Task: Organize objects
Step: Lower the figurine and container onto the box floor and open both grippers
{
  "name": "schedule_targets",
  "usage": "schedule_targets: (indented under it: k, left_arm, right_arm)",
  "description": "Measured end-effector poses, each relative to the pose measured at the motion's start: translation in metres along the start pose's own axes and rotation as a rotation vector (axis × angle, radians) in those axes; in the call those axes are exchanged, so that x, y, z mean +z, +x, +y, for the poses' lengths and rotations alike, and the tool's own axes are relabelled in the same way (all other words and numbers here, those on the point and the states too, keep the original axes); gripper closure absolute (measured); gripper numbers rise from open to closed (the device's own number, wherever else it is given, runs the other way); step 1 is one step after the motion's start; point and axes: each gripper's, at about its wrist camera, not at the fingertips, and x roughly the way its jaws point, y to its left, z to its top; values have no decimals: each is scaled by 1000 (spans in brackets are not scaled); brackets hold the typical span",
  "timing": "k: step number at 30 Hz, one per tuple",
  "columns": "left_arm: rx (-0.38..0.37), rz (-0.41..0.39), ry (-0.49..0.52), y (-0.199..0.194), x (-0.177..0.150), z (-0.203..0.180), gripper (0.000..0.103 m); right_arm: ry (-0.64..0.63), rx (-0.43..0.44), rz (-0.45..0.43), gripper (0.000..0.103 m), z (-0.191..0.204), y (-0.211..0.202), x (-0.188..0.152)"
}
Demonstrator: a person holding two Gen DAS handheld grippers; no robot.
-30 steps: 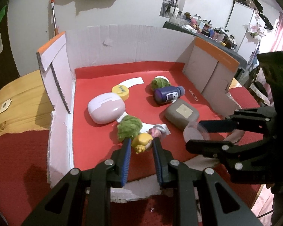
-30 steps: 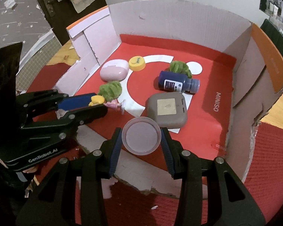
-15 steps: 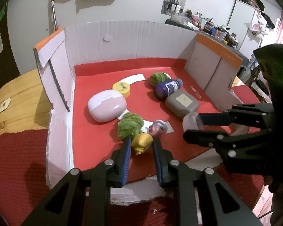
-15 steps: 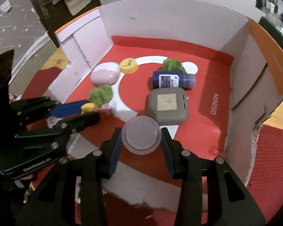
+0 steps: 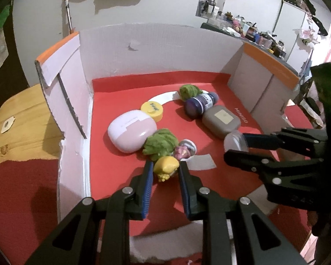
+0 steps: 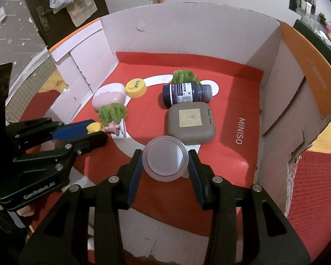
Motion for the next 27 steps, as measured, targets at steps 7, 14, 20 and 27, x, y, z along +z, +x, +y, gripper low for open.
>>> schedule_targets:
  k: [7,14,20,27]
  left_arm:
    - [9,-6,-7,5,2,3,79]
    - [8,-6,-13,5,2,3,79]
    - [8,-5,-12,5,2,3,79]
    - [-6,-5,-28,4,3,6,78]
  right_arm:
    - [8,-1,-10,64,0,1,0]
    - [11,1,-13,64,0,3,0]
    - [14,2,-12,63,0,5,0]
    - [19,4,-21,63,0,4,-1]
